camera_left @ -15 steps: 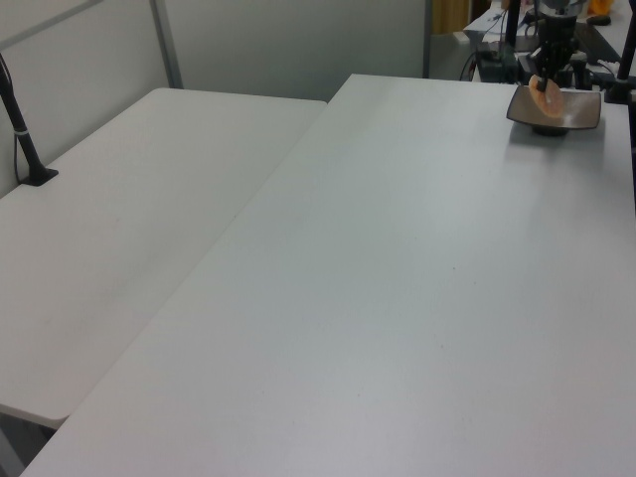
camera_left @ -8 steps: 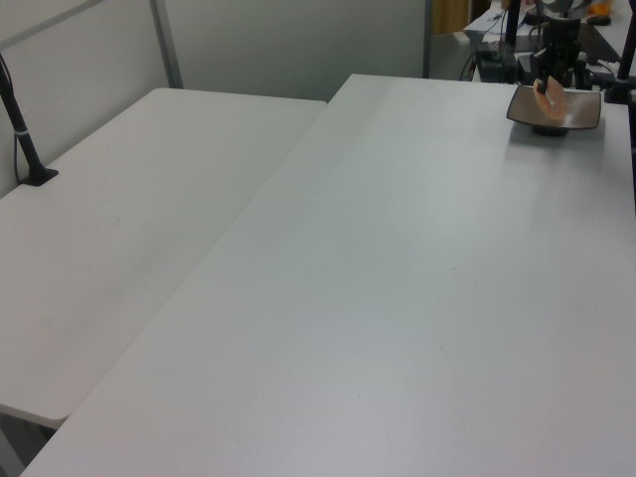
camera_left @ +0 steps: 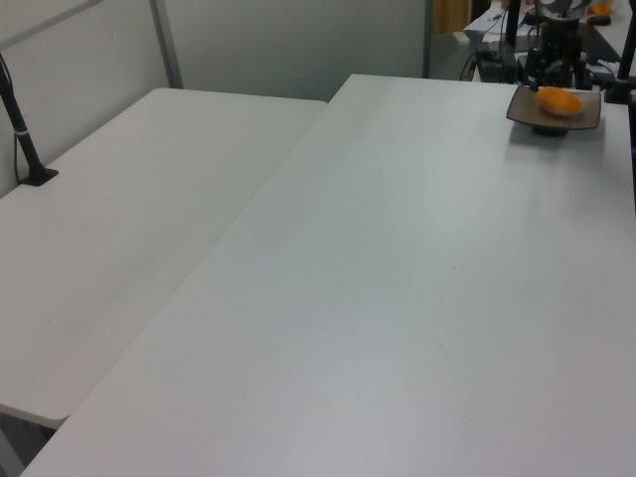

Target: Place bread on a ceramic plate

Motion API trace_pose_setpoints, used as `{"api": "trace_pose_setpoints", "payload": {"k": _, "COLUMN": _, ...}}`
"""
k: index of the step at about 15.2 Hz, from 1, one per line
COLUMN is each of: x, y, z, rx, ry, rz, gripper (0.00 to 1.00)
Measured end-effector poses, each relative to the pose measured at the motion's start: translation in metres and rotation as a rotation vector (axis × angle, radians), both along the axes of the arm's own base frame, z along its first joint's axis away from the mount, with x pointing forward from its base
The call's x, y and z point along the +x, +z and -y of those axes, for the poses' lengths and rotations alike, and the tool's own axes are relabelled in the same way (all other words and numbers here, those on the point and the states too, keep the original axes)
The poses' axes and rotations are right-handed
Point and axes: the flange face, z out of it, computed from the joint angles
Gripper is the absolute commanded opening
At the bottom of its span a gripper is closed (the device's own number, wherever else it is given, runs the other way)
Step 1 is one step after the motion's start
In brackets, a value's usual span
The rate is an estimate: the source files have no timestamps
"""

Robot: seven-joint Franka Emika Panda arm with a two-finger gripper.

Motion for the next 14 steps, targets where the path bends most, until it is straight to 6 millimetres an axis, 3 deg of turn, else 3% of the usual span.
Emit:
{"api": "trace_pose_setpoints", "payload": {"k": 3, "x": 0.012, "y": 0.013, "z": -0.013, "rx": -0.008, "ry": 0.016, "rz": 0.024, "gripper": 1.0}}
{"api": "trace_pose_setpoints", "payload": {"k": 6, "x": 0.029, "y": 0.046, "z": -0.047, "rx": -0.001, "ry": 0.062, "rz": 0.083, "gripper": 1.0}}
{"api": "trace_pose_setpoints", "payload": {"k": 9, "x": 0.041, "y": 0.078, "z": -0.102, "rx": 0.073, "ry": 0.11, "rz": 0.086, "gripper": 1.0}}
{"api": "trace_pose_setpoints", "payload": {"k": 12, "x": 0.05, "y": 0.098, "z": -0.14, "rx": 0.111, "ry": 0.122, "rz": 0.081, "gripper": 1.0}}
{"api": "trace_pose_setpoints", "payload": {"k": 14, "x": 0.062, "y": 0.11, "z": -0.181, "rx": 0.139, "ry": 0.155, "rz": 0.071, "gripper": 1.0}}
